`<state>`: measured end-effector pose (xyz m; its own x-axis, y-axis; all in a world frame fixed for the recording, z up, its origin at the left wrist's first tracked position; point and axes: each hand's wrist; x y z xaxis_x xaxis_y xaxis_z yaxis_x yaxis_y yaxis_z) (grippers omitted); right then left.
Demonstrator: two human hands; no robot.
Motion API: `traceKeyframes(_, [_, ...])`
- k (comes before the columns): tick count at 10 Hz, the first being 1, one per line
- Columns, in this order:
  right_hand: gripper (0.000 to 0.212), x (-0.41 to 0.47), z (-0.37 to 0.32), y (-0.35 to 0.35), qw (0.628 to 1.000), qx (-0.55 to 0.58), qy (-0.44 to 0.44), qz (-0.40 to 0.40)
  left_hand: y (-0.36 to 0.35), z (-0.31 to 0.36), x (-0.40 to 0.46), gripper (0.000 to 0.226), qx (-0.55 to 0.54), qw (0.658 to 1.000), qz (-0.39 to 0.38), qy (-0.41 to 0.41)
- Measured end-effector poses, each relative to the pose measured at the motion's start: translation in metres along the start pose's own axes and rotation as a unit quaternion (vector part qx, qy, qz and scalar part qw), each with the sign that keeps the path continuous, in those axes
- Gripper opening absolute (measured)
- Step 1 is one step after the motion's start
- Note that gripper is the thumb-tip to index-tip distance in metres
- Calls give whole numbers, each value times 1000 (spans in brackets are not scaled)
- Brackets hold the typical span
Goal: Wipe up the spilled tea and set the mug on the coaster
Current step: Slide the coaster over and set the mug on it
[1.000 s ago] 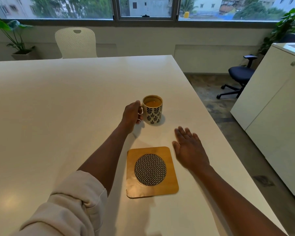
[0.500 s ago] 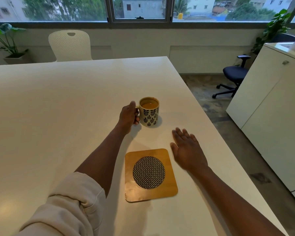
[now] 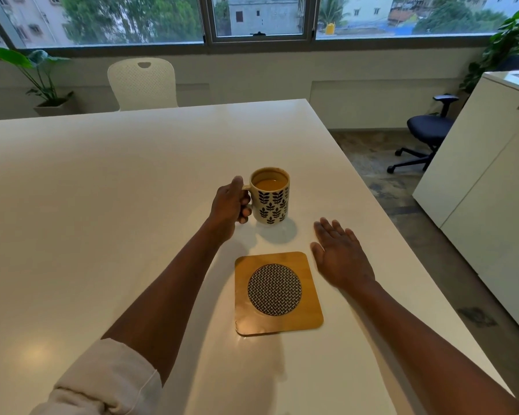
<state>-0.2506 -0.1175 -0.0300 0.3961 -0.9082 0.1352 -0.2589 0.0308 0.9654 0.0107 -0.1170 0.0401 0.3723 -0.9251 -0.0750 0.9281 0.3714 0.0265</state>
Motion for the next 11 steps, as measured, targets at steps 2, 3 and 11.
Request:
traceKeyframes(2, [58, -1, -1, 1, 1000, -8, 0, -2, 11, 1, -52, 50, -5, 1000, 2, -7])
traceKeyframes(3, [58, -1, -2, 2, 1000, -8, 2, -5, 13, -4, -77, 51, -11, 1000, 3, -3])
traceKeyframes(11, [60, -2, -2, 1, 1000, 16, 7, -6, 17, -48, -157, 58, 15, 1000, 4, 1])
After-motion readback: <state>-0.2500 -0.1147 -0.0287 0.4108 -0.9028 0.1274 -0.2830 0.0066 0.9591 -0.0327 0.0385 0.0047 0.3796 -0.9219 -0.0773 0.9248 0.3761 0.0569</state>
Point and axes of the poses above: each hand's wrist, its own x-axis towards the middle knuckle, its own y-axis out of the back of the hand, z = x × y, and after that the axes turned 2 degrees about z, right-handed
